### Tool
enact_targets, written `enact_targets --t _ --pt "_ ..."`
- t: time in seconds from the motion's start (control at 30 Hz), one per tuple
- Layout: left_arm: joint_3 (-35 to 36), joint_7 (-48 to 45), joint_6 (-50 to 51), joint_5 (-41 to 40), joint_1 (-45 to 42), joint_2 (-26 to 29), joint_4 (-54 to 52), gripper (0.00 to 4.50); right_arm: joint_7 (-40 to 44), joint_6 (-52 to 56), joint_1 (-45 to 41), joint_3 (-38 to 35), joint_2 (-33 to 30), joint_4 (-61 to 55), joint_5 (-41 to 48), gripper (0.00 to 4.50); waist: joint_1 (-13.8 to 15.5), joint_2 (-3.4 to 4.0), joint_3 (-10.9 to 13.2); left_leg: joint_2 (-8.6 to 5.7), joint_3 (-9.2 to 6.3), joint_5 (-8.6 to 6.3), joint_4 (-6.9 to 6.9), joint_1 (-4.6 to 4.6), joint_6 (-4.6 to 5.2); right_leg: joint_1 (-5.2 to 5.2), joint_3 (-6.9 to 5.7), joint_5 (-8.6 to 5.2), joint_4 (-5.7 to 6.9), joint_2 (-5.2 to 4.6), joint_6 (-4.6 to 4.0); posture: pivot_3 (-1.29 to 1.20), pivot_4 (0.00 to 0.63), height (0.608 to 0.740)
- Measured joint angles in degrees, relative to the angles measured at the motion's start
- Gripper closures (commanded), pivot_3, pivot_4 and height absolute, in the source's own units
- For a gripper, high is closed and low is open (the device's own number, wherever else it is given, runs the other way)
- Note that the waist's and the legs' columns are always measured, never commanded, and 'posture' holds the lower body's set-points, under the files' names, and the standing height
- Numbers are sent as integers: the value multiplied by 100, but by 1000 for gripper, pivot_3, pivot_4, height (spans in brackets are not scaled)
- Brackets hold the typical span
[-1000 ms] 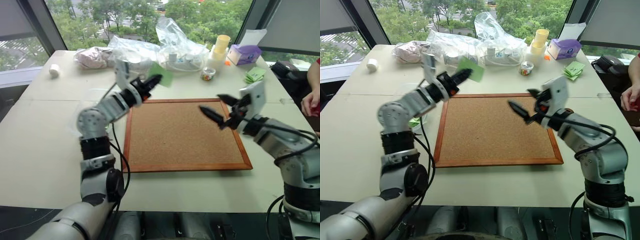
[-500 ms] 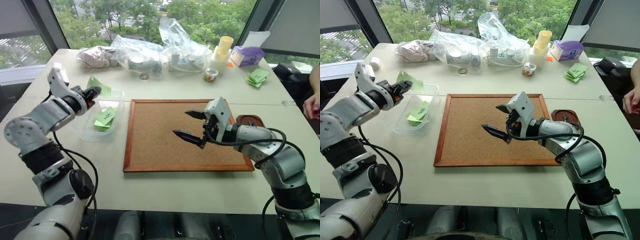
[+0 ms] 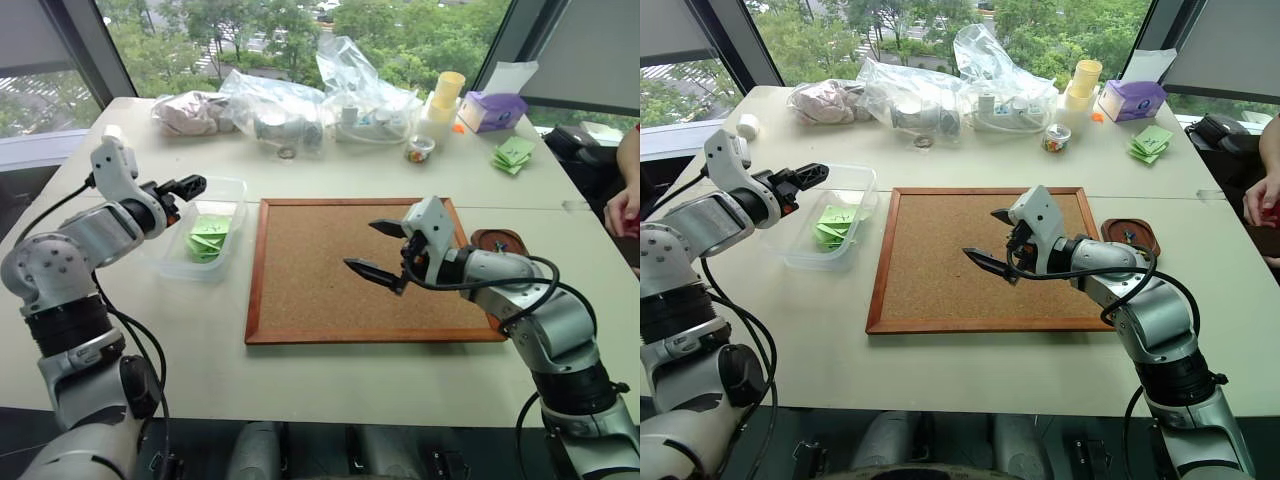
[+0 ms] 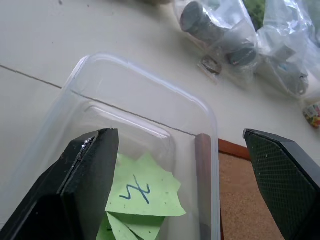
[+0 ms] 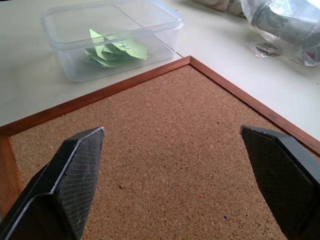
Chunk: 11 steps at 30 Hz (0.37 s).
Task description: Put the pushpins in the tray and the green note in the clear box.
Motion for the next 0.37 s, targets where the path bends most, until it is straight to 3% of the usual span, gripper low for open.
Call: enact_targets --t 0.1,0.37 --pt "-577 -1352 -762 370 12 724 -261 30 -99 143 41 -367 4 -2 137 0 0 -2 7 0 5 0 -2 -1 -1 -3 0 -1 0 0 -2 0 150 738" --pt "-1278 -3458 -1203 279 52 1105 -1105 30 -489 900 481 -1669 5 -294 1017 0 6 -2 7 -2 5 -4 -3 -1 7 0 4 -1 -3 -1 -1 0 150 738"
